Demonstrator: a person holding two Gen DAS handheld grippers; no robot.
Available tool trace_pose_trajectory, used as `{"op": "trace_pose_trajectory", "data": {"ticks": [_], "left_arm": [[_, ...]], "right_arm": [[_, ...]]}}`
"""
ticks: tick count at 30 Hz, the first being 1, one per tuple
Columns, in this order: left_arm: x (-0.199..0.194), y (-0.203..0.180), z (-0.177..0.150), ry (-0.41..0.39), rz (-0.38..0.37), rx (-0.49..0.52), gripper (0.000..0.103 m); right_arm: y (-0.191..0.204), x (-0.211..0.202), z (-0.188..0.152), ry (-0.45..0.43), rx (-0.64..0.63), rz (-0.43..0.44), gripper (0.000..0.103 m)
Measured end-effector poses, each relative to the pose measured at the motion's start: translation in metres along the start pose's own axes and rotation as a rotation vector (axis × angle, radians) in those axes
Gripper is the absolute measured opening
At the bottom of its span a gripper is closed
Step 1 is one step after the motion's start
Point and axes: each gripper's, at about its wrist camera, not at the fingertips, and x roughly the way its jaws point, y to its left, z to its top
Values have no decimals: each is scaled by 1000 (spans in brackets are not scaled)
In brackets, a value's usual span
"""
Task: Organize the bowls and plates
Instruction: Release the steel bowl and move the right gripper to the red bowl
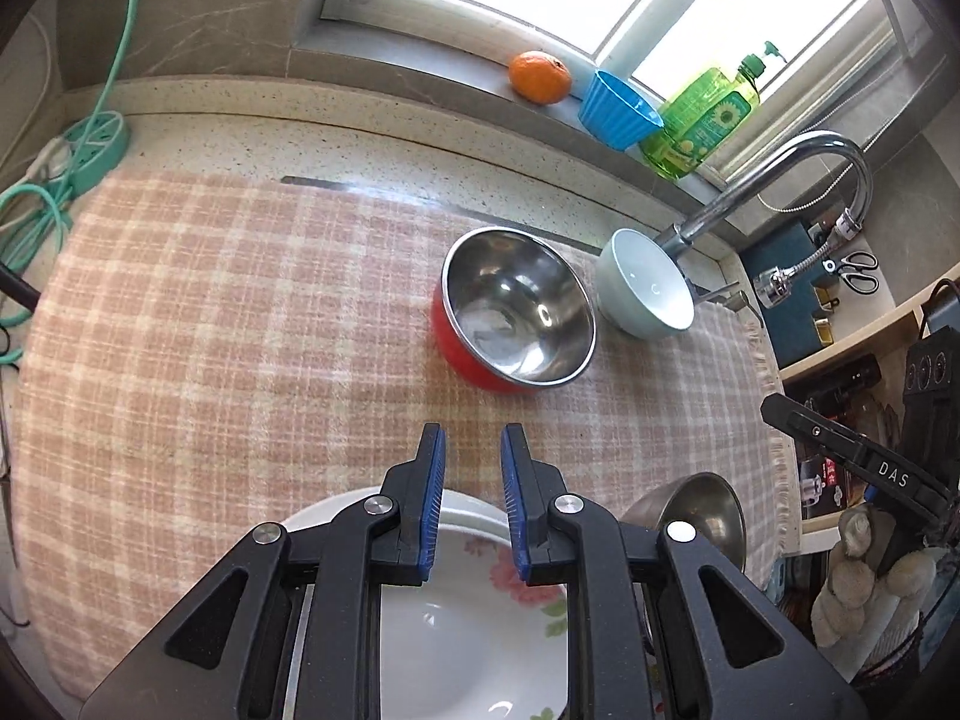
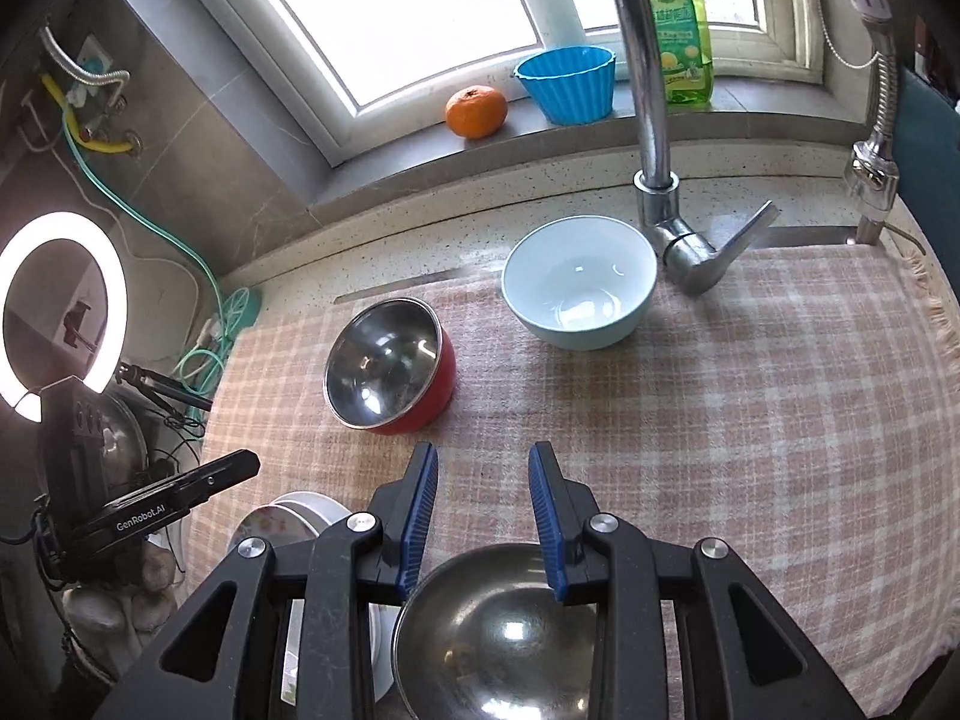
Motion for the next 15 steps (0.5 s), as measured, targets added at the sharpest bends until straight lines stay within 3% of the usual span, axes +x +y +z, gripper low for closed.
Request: {"op": "trace_pose_trajectory", "data": {"ticks": [9, 15], "left_arm": [[20, 10, 33, 26, 3, -10, 17], [35, 15, 47, 45, 23, -5, 17]], "right_arm": [[10, 44, 31, 103, 28, 28, 28], [18, 64, 49, 125, 16, 23, 28]]}}
